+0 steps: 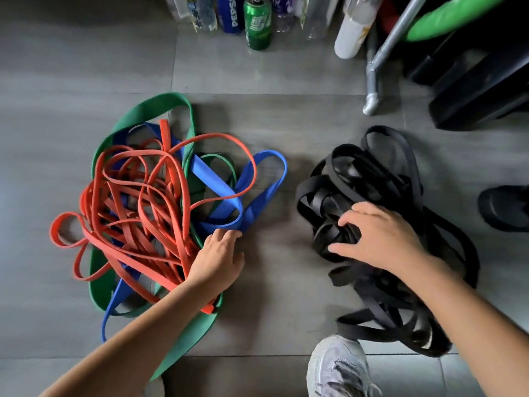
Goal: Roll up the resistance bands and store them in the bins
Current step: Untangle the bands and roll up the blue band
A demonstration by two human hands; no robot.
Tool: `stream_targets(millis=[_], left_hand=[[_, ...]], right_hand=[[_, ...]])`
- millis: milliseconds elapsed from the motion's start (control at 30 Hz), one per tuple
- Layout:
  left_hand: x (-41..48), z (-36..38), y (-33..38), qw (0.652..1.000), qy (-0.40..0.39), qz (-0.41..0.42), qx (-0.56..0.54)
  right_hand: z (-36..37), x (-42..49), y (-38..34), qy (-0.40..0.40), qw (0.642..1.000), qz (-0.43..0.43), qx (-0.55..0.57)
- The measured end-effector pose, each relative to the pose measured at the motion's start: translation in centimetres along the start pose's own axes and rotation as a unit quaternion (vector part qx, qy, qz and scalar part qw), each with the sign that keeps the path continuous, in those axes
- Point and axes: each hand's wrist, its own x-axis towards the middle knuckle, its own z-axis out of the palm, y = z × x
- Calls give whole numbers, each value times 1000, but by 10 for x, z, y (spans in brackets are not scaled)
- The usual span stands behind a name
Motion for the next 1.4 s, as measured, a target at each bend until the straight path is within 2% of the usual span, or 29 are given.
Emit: stream_targets(millis=[33,67,100,167,233,267,333,467,567,700,833,900,967,1033,1133,1200,1267,1300,1400], left_hand=[[1,-1,0,1000,1,0,-1],[1,-1,0,1000,4,0,-2],[1,-1,-1,1000,7,-1,-3],[1,0,-2,1000,6,-7,-2],[1,1,-4,1000,0,-10,0],[1,2,-5,1000,-3,-10,1],[1,3,-6,1000,-6,-12,3],[0,3,-9,1000,-5,-17,3],[-5,1,-13,1000,4,-16,6],[-11,-3,-20,1000,13,-10,20],[-12,-9,-25,998,43,-3,37],[-11,-15,-24,995,90,20,40],[-9,-19,-21,988,136,53,48],[-6,-20,-18,983,160,62,64],[1,-20,-21,988,132,3,85],[5,-20,-31,988,81,-51,118],[5,-21,-45,984,30,-102,145],[3,-23,-53,981,13,-127,148],[0,-32,-79,978,-21,-163,129]], right_hand=[[5,0,-9,110,993,-31,11],[10,3,-17,176,983,-57,8],[16,9,-24,168,983,-75,-6],[31,27,-34,30,992,-113,-48],[51,46,-39,-82,979,-144,-120],[60,54,-38,-107,970,-154,-156],[71,63,-28,-108,963,-150,-195],[69,63,4,-82,979,-93,-159],[56,60,32,-61,993,-4,-101],[38,42,84,-81,984,141,-77],[30,34,79,-61,976,202,-62],[28,35,50,41,986,155,-45],[33,33,10,157,983,51,-75],[40,33,-36,207,975,-14,-85],[51,43,-92,167,980,-95,-48],[58,54,-120,82,987,-137,-6],[65,63,-141,-18,989,-132,62],[69,68,-149,-42,987,-135,75],[75,73,-164,-40,986,-163,5]])
